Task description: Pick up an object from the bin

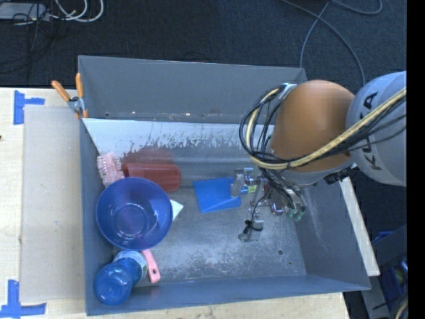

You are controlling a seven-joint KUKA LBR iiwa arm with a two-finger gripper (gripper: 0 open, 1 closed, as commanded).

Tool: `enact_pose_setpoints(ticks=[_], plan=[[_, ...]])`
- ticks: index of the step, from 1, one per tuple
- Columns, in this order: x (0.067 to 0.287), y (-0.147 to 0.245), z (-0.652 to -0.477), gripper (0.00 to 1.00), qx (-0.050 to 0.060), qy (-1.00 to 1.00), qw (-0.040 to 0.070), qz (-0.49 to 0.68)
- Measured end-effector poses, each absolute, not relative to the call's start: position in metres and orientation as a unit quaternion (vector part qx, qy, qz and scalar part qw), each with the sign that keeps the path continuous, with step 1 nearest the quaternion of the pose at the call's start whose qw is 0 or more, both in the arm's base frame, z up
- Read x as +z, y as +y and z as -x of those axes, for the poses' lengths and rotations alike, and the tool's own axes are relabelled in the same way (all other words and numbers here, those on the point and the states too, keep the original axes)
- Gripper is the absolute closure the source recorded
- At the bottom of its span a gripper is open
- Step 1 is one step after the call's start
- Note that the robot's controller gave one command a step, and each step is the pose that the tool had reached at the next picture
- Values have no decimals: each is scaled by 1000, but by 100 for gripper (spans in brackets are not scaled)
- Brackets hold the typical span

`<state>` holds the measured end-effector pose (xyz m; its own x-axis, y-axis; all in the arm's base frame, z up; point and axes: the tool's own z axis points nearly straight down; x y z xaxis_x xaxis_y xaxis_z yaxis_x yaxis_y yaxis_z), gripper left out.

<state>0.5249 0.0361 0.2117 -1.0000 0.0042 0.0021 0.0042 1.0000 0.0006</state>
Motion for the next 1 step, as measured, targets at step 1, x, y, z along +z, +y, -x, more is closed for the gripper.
enact_pose_setpoints(ticks=[1], plan=[[212, 36, -525, 0, 0, -1000, 1, 2]])
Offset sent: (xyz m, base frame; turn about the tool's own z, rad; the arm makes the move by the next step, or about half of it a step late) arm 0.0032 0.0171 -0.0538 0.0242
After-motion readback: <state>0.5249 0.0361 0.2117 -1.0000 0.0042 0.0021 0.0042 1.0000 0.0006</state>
